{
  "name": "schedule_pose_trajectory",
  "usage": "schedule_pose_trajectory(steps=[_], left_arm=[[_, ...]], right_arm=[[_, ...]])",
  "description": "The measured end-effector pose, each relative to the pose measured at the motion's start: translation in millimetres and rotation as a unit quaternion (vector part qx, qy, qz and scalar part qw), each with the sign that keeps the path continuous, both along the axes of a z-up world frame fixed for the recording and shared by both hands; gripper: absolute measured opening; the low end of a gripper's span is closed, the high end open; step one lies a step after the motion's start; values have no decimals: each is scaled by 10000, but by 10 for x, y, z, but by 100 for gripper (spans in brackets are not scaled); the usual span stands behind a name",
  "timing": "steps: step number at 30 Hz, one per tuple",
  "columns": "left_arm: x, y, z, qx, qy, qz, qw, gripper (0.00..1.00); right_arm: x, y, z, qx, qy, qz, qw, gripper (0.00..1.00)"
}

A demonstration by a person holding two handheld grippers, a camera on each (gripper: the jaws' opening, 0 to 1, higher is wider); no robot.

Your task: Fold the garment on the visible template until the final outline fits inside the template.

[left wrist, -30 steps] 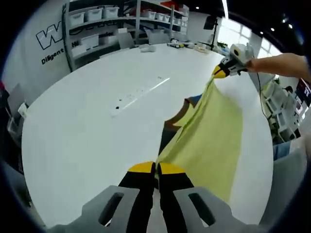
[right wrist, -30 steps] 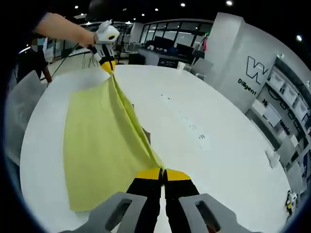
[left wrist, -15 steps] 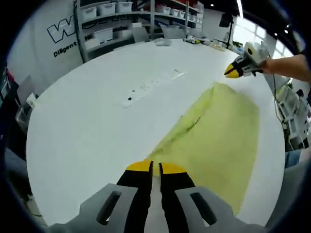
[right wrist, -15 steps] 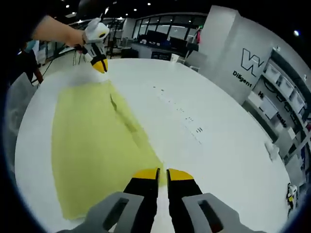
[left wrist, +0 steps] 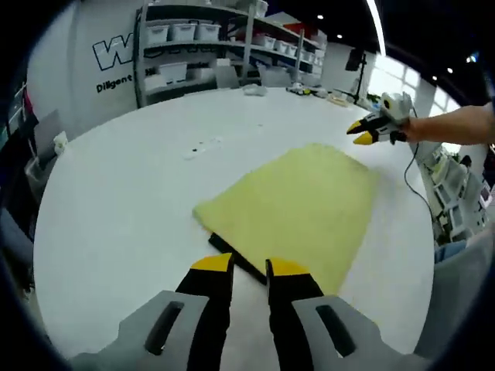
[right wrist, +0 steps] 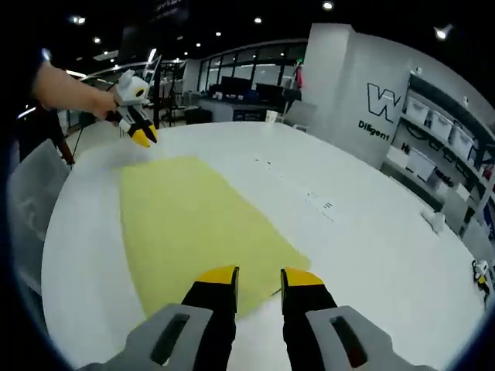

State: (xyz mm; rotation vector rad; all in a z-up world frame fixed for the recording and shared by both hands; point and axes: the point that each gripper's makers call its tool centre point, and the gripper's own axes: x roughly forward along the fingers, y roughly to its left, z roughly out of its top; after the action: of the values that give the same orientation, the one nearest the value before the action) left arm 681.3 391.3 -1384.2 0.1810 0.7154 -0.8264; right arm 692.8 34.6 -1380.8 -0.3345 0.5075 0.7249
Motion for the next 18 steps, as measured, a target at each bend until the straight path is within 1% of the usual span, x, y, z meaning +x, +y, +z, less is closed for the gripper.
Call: schedule_pose_trajectory(steps=[1,2,3,4,5,6,7,8,9,10,11,12,13,15,16,18], left_arm=[[-88,-7,-7,-98,-14,37,9999,19],[-150,-14,-22,-127,-19,26,9999,19],[-243,-29,-55,-165,15,11,9999,20],[-301,-39,-66,-193,8,-3,9998,21],[-320,-25,-98,-257,-31,24,9997,22],[-344,-27,-109,-337,-19,83,9994,21],[-371,-10,-175,-386,21,105,9992,22],[-403,-12,-214,-357,15,126,9993,23],[-465,-12,-283,-300,40,146,9994,25],[-484,5,-338,-294,78,180,9994,26],[-483,16,-382,-353,104,220,9991,27],[-496,-1,-395,-425,110,229,9988,28],[-522,-15,-400,-412,93,240,9988,29],[-519,-43,-421,-433,55,276,9987,30],[-501,-57,-435,-459,44,310,9985,29],[-478,-69,-480,-407,28,343,9986,29]], right_arm=[[-101,11,-17,124,45,-46,9999,21],[-176,29,-38,239,123,-76,9996,25],[-272,35,-52,347,135,-102,9993,29],[-322,41,-47,414,62,-111,9991,30],[-423,51,-84,533,140,-112,9984,30],[-475,38,-114,482,149,-104,9987,30],[-520,36,-134,491,144,-129,9986,32],[-588,62,-154,659,197,-187,9975,33],[-643,72,-176,651,202,-146,9976,33],[-713,72,-212,580,192,-141,9980,33],[-743,63,-220,631,209,-175,9976,33],[-790,61,-240,705,242,-219,9970,34],[-812,52,-256,680,239,-247,9971,34],[-853,49,-278,842,266,-369,9954,34],[-871,45,-337,803,310,-396,9955,34],[-892,55,-385,786,320,-420,9955,31]])
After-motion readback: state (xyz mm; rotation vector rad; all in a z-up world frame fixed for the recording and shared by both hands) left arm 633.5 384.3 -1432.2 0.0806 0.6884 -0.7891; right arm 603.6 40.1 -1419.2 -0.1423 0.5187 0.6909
